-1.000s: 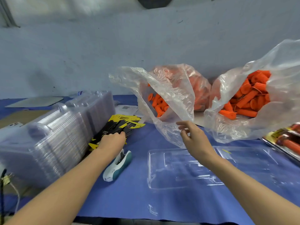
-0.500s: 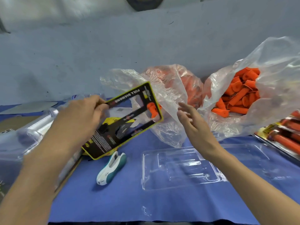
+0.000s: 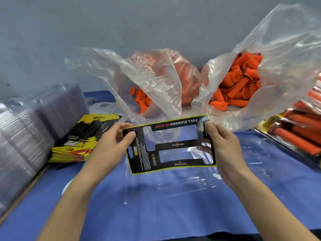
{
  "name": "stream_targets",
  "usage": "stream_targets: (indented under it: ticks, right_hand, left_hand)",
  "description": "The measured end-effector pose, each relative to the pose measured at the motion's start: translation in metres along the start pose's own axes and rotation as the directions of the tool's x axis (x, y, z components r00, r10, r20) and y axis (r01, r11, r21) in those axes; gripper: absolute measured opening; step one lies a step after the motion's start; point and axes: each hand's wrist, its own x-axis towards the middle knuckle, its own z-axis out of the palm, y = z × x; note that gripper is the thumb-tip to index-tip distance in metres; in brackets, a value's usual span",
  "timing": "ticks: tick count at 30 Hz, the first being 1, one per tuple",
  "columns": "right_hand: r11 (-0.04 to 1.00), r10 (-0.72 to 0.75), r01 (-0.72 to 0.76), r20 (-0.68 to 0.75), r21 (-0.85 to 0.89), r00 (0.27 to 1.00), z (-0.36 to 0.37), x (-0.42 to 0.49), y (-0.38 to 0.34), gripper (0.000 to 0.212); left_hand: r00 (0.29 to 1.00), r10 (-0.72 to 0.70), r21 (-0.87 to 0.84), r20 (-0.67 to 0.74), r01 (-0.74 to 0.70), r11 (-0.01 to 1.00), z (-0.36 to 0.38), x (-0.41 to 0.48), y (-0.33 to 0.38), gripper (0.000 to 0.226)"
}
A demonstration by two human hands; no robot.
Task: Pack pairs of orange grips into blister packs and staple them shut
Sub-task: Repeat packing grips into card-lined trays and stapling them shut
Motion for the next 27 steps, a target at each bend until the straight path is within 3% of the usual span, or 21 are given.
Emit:
stream_targets:
  ticks: [3, 6, 12, 19, 24, 27]
  right_hand:
    - [0.998, 0.060, -0.060, -0.002, 0.036, 0.998, -0.006, 0.004, 0.011, 0.023]
    - [0.997, 0.079, -0.079, 0.005, 0.025, 0.997, -0.007, 0.009, 0.016, 0.022]
    - [0.993, 0.110, -0.111, -0.037, -0.031, 0.993, -0.007, 0.014, 0.019, 0.030]
    - [0.990, -0.061, 0.055, -0.041, -0.132, 0.997, -0.006, 0.010, 0.016, 0.016]
    - [0.976, -0.137, 0.138, 0.021, -0.169, 0.990, 0.000, 0.005, 0.016, 0.020]
    - [0.988, -0.087, 0.101, 0.114, -0.120, 0.990, 0.006, 0.004, 0.016, 0.025]
  left_hand:
    - [0.978, -0.156, -0.379, 0.139, 0.198, 0.904, 0.014, -0.003, -0.018, 0.016]
    - [0.965, -0.220, -0.503, 0.144, 0.262, 0.824, 0.021, -0.004, -0.029, 0.024]
    - [0.957, -0.275, -0.496, 0.094, 0.285, 0.821, 0.022, -0.002, -0.033, 0.032]
    - [0.955, -0.287, -0.485, 0.075, 0.286, 0.826, 0.016, -0.008, -0.034, 0.045]
    - [0.979, -0.204, -0.490, 0.030, 0.192, 0.850, 0.013, -0.014, -0.031, 0.026]
    - [0.983, -0.175, -0.457, -0.051, 0.132, 0.879, 0.011, -0.015, -0.032, 0.023]
